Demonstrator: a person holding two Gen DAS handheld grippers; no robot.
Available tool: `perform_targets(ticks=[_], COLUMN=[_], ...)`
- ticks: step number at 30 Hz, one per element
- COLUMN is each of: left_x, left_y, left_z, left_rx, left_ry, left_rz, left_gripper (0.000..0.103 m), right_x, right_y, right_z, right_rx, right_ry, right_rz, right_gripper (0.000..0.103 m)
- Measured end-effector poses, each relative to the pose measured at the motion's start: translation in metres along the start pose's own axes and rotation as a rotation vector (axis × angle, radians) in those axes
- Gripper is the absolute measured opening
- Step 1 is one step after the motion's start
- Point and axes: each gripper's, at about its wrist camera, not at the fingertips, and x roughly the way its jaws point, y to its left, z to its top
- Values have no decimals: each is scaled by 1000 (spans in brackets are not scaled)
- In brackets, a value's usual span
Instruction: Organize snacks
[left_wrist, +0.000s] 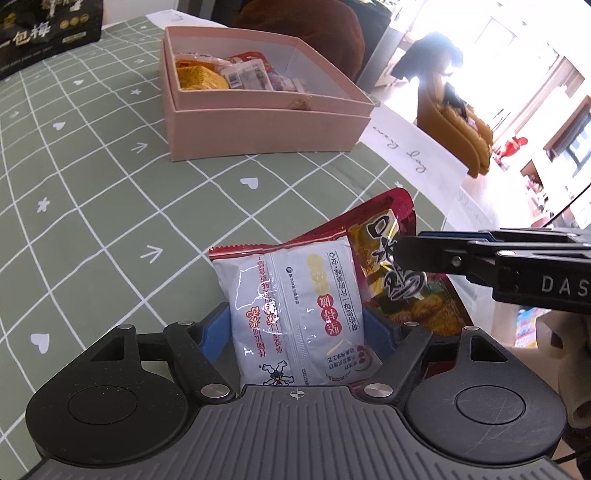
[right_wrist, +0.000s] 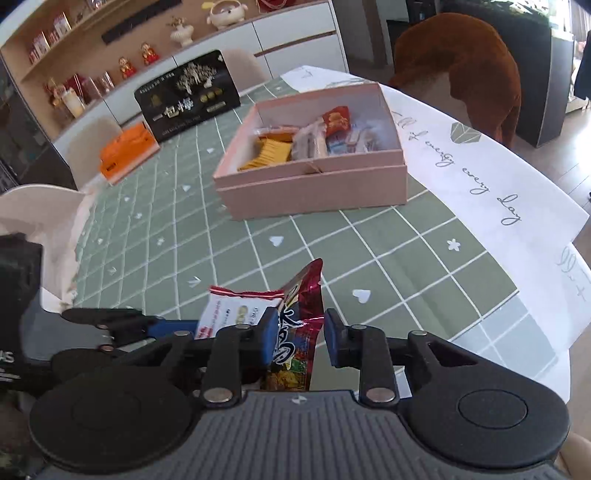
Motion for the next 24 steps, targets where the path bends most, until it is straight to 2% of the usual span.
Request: perform_targets(ticks=[7, 10, 15, 16, 18, 19, 24], left_x=[-1, -2, -5, -6, -11, -14, -27], left_y=[2, 0, 6, 9, 15, 18, 28], left_z=[-2, -4, -3, -2, -2, -4, -14], left_rx=[-6, 10, -16, -32, -64, -68, -29], left_ry=[-11, -17, -12, -6, 5, 7, 44], left_rz=[2, 19, 2, 0, 4, 17, 125], left_gripper=[82, 82, 81, 81, 81, 81, 81], right_x=[11, 28, 43, 42, 33, 29, 8], right_y=[4, -8, -30, -32, -34, -35, -35], right_z=[-2, -7, -10, -10, -7, -4, 8], right_rx=[1, 77, 232, 245, 241, 236, 173], right_ry=[50, 105, 146, 142, 113, 102, 52], right_rz=[15, 62, 147, 155, 136, 132, 106], right_gripper=[32, 35, 33, 30, 5, 1, 2])
